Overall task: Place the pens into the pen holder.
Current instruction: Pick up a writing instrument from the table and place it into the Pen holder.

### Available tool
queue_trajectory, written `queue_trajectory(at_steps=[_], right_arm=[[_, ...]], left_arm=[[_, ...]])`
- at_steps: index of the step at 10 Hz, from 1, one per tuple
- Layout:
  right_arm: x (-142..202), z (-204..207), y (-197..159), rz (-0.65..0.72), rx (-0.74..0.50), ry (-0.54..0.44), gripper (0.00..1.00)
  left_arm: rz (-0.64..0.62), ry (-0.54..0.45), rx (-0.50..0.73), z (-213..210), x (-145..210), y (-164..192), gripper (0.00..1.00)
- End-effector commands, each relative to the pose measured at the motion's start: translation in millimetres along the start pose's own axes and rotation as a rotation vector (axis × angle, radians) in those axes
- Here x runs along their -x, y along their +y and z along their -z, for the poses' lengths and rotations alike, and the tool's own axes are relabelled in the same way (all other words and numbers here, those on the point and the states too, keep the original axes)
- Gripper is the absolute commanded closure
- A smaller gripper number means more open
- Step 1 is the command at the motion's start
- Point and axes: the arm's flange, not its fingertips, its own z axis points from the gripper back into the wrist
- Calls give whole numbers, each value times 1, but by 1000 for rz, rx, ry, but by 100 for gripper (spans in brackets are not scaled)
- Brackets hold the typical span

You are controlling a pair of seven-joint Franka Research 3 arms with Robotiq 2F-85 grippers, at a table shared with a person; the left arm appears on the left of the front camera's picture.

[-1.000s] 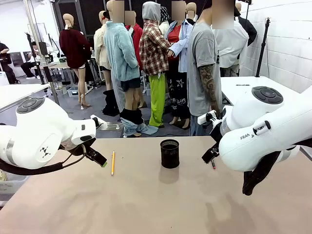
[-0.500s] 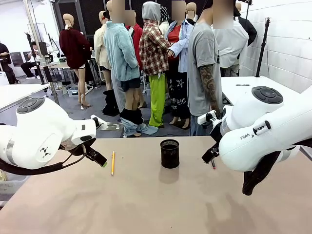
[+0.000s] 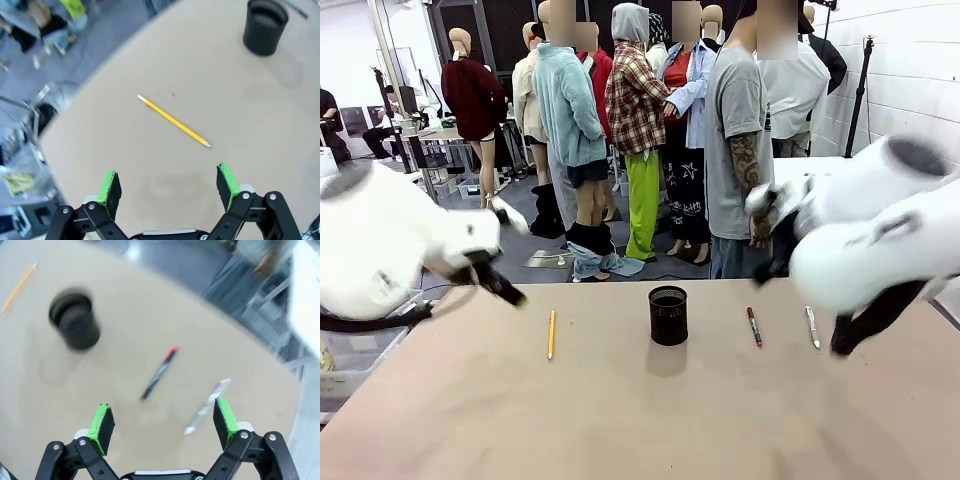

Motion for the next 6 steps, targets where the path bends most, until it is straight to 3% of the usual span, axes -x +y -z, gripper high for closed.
queue_trajectory(at_steps=[1,2,3,4,5,6], right_arm=[[67,-92,-26,37,43,-145,0],[86,-113,-36,74,85,-147,0],[115,-130,-41,51,46,-207,0],[157,-141,-58,180,75,-312,0],[198,-142,-83,334,94,-318,0],[236,-146,-88,443,115,-314,0]], left_arm=[[69,-120,-35,-93,56,6,0],[21,-121,-96,-114,72,6,0],[-11,-189,-149,-138,103,7,0],[-56,-275,-164,-157,138,20,0],[-72,-314,-183,-167,180,24,0],[-63,-291,-178,-175,210,19,0]])
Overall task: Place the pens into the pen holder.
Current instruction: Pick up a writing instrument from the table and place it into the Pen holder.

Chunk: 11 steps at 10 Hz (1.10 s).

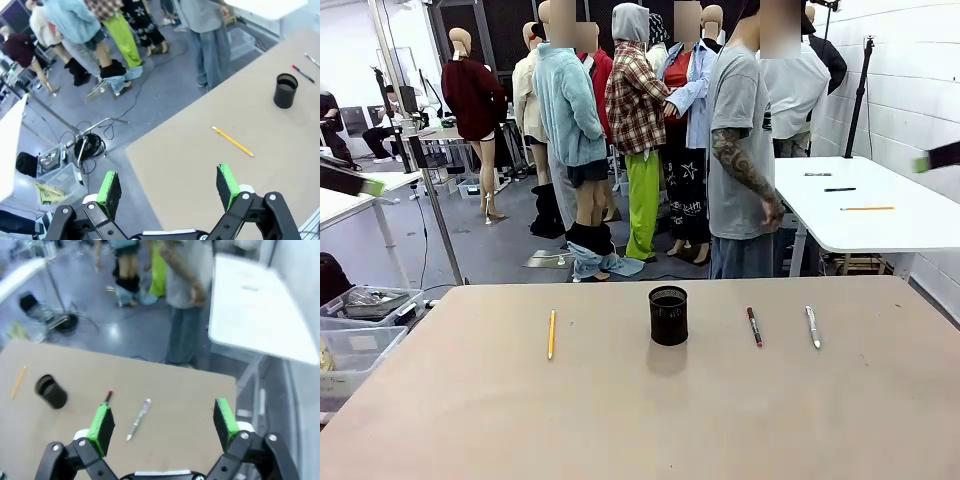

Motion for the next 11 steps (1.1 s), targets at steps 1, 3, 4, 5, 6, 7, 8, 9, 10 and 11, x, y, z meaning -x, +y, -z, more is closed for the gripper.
queue_trajectory(at_steps=[1,3,4,5,6,7,8,9,10,11], right_arm=[[222,-49,3,206,36,-45,0],[238,-42,-23,305,36,-26,0],[238,-38,-22,290,27,-3,0],[72,-24,-112,295,54,-6,0],[72,-24,-112,295,54,-6,0],[72,-24,-112,295,54,-6,0],[72,-24,-112,295,54,-6,0],[82,-25,-121,286,45,0,0],[35,-9,-95,194,41,31,0],[-6,11,-66,118,66,100,0]], left_arm=[[86,-7,48,-38,198,-64,0],[68,2,145,-33,236,-24,0],[78,19,181,-27,242,-14,0],[1,25,182,-24,245,-3,0],[48,-1,170,-54,127,85,0],[48,-1,170,-54,127,85,0],[48,-1,170,-54,127,85,0],[48,-1,170,-54,127,85,0],[48,-1,170,-54,127,85,0],[48,-1,170,-54,127,85,0]])
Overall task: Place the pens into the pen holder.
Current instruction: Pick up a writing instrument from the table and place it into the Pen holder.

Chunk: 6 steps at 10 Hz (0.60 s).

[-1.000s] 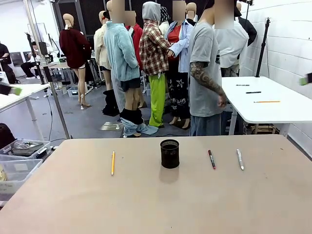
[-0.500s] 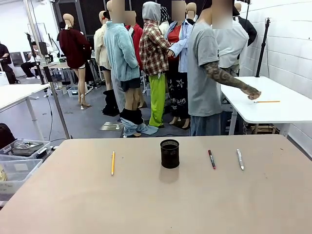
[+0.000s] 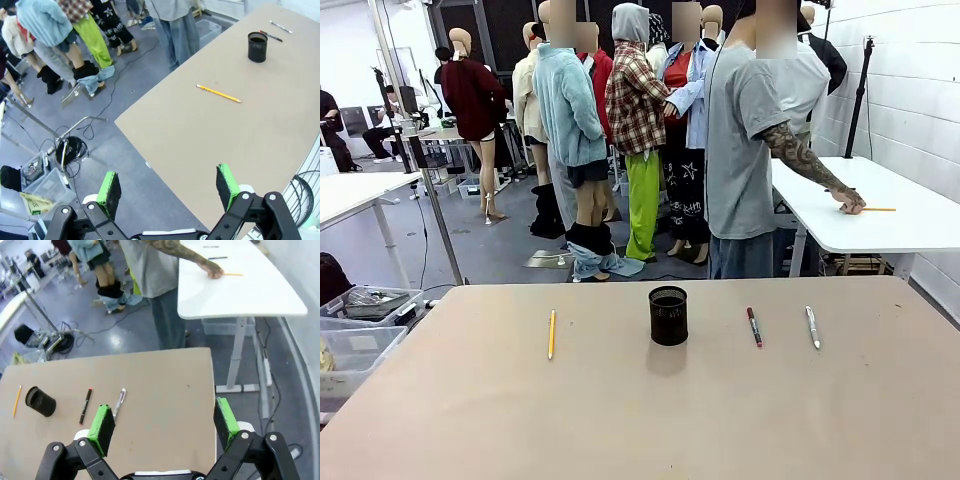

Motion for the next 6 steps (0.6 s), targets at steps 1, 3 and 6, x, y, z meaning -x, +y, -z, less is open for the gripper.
queue_trajectory(at_steps=[1,3,6], right_arm=[[-66,42,67,-150,57,163,0],[-76,117,139,-294,176,466,0],[-27,191,174,-383,331,753,0]], left_arm=[[-23,3,-16,1,4,4,0],[-23,3,-16,1,4,4,0],[-23,3,-16,1,4,4,0]])
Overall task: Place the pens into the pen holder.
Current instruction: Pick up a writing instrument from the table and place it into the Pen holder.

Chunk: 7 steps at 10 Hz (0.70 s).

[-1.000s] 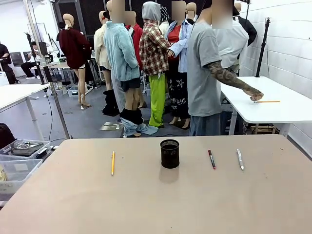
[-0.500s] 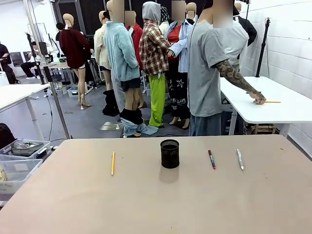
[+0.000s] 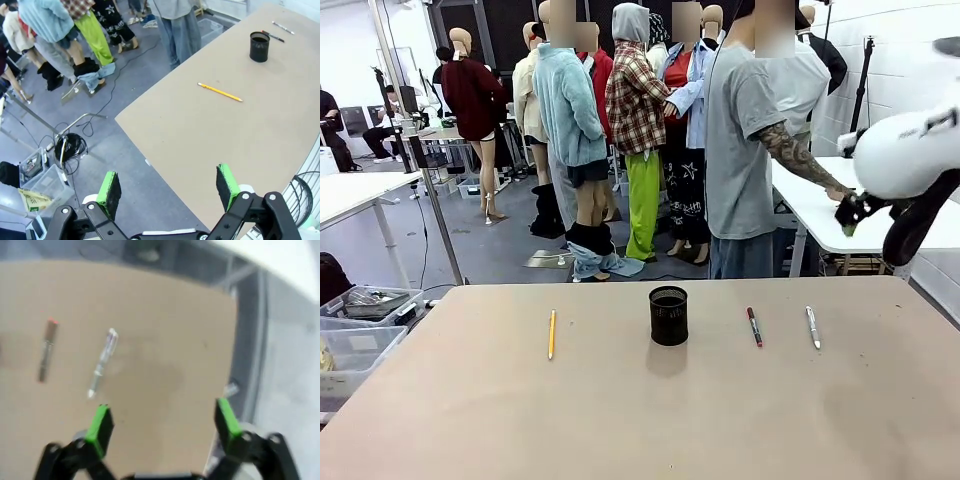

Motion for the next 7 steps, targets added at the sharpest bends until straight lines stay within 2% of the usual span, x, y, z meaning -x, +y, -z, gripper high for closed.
queue_trajectory(at_steps=[1,4,5,6,7], right_arm=[[1,-20,-7,25,-74,-118,0],[1,-20,-7,25,-74,-118,0],[-5,-17,-5,33,-26,-68,0],[-13,-5,-14,88,-125,-90,0],[-27,22,-8,73,-192,-21,0]], left_arm=[[-5,-3,-12,1,0,2,0],[-5,-3,-12,1,0,2,0],[-5,-3,-12,1,0,2,0],[-5,-3,-12,1,0,2,0],[-5,-3,-12,1,0,2,0]])
